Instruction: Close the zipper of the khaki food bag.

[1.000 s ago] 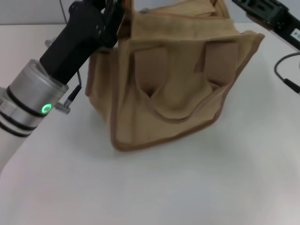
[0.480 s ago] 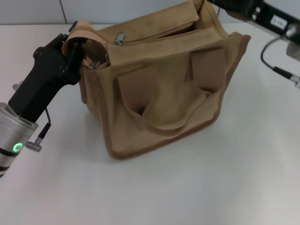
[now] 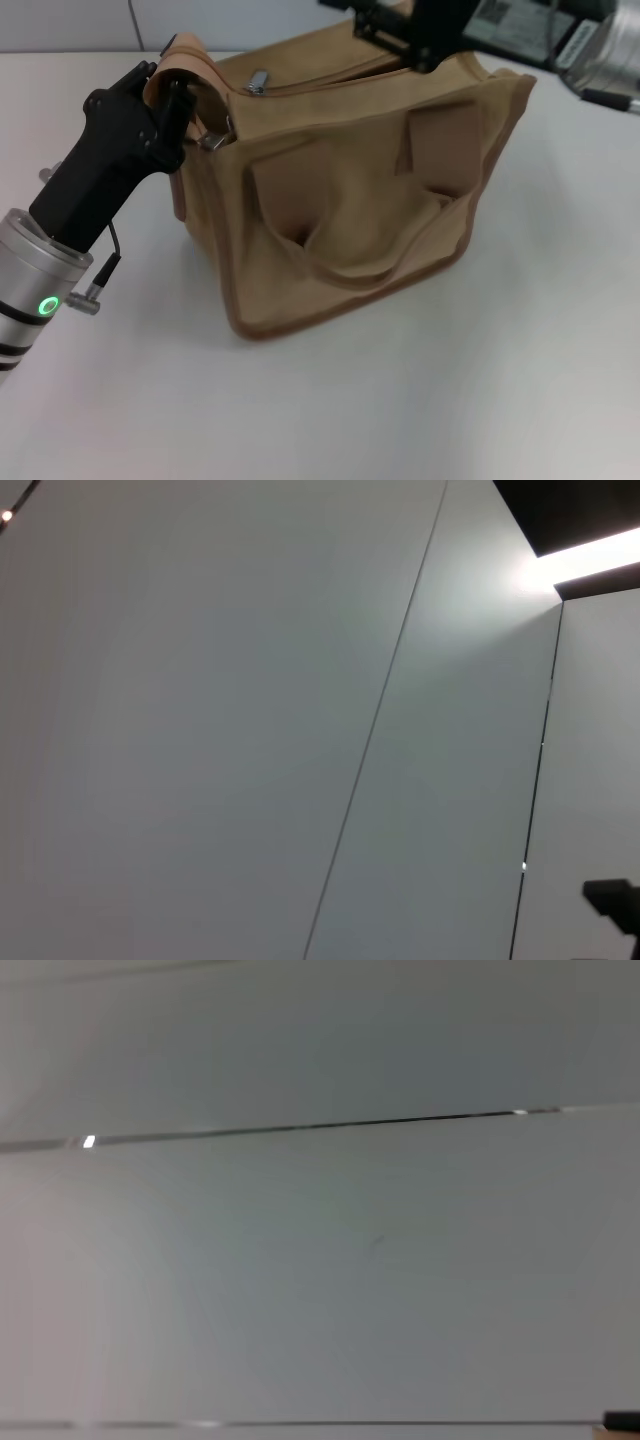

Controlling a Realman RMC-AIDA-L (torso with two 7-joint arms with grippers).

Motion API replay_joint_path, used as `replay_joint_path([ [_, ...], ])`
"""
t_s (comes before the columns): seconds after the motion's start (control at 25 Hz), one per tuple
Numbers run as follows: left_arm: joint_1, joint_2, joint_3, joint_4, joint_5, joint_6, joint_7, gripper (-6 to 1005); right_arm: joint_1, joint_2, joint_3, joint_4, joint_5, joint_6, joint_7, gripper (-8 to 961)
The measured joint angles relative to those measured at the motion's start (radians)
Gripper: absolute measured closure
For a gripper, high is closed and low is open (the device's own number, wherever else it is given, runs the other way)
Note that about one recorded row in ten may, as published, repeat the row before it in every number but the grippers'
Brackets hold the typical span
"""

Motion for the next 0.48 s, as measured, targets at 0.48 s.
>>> replay_joint_path([
  [0.48, -0.013, 0.002, -0.019, 0.008, -0.005, 0.046, 0.002, 958, -0.028, 0.035, -0.053, 0.011, -0.019, 0.165, 0.034, 535],
])
